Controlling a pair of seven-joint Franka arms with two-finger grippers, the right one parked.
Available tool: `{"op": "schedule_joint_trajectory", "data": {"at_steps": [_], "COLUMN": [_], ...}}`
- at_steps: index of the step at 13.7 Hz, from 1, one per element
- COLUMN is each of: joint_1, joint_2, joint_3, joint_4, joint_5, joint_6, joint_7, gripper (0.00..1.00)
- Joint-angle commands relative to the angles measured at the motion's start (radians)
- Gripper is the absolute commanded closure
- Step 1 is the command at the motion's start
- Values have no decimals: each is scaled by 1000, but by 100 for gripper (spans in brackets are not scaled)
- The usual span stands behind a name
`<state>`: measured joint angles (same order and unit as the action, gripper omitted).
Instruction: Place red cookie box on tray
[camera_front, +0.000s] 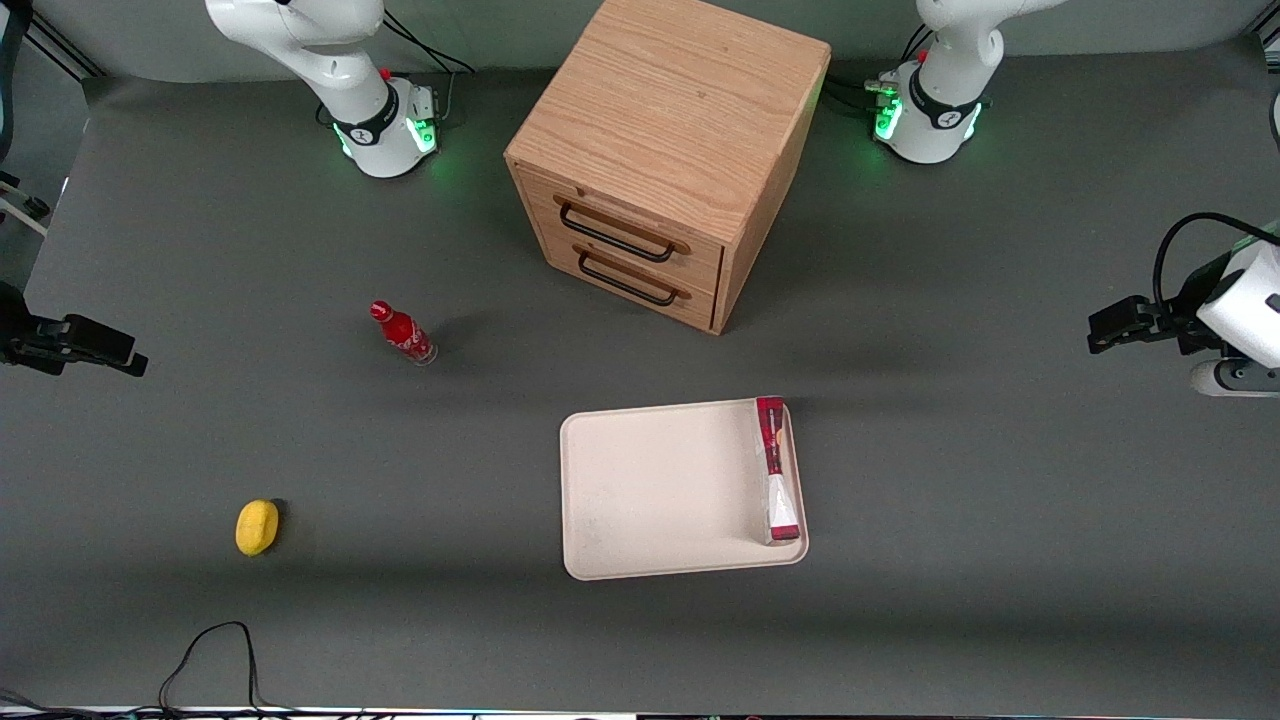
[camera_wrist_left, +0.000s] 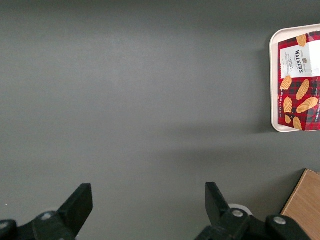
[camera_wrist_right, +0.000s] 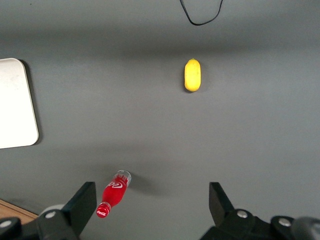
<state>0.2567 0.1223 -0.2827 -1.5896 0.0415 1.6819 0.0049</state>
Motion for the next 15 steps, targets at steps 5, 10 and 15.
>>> {"op": "schedule_joint_trajectory", "data": {"at_steps": [5,10,15], "joint_1": [-232,-295,-290], "joint_2": [-61,-59,-64], "joint_3": [247,304,300], "joint_4": [-32,-20,-16], "joint_5": [-43,-45,-48], "joint_6": [1,-37,-59], "joint_7": [-23,-19,12], "gripper": [0,0,0]}}
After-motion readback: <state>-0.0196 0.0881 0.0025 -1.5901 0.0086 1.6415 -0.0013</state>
